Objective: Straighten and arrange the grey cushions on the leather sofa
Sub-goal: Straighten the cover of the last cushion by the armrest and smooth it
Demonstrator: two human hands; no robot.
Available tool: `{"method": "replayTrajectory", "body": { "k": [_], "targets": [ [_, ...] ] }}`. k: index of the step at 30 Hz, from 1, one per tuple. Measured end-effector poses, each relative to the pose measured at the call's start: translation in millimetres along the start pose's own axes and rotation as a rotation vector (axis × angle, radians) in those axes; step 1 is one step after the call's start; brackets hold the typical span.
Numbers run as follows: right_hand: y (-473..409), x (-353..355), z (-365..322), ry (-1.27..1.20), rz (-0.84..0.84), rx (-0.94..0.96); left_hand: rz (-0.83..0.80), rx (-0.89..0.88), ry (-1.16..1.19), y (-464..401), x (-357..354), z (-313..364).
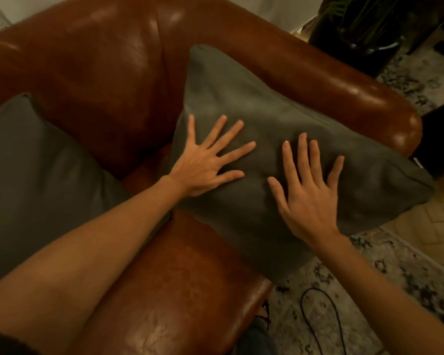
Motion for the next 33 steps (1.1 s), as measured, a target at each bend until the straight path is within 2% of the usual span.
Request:
{"method": "replayTrajectory", "body": {
  "k": [2,4,8,12,13,14,16,18,19,20,23,26,29,33],
  "targets": [
    [5,4,5,0.014,0.031,0.067,0.020,0.201,0.077,16,-11,-25],
    [9,7,18,0.037,0.059,0.102,0.032,0.312,0.208,18,-19,-41],
    [11,3,37,0.063,0.101,0.123,0.062,0.301,0.287,8,-32,-43],
    [10,1,35,0.067,0.108,0.115,0.078,0.282,0.266,9,-28,-42],
    [12,2,34,0.071,0.101,0.101,0.093,0.337,0.240,16,-26,-42],
    [14,4,33,0.070,0.098,0.065,0.122,0.473,0.226,28,-26,-46],
    [22,8,26,0.016,0.102,-0.082,0.222,0.934,0.270,71,-28,-51],
    [41,6,6,-0.099,0.104,-0.225,0.311,1.322,0.434,105,-44,-37],
    [52,2,-10,-0.157,0.097,-0.215,0.352,1.426,0.546,110,-53,-29],
    [63,-4,-29,-0.195,0.078,-0.130,0.395,1.480,0.647,110,-60,-24],
    [90,-29,-65,-0.120,-0.061,0.295,0.444,1.440,0.845,100,-76,-32],
    [94,-46,-48,0.027,-0.100,0.540,0.351,1.240,0.893,88,-89,-50],
    [104,-52,-29,0.102,-0.082,0.669,0.309,1.154,0.949,83,-100,-56],
    [109,-49,-20,0.122,-0.101,0.676,0.266,1.133,0.981,85,-94,-56]
  ]
}}
Point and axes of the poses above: each hand's wrist, its own y-axis away from the middle knuckle, its own x-axis out of the back of the hand, z = x × y, the point moved 10 cm from there along -y, towards the middle knuckle, and after that the axes turned 12 degrees about -x, right-handed, at the moved point
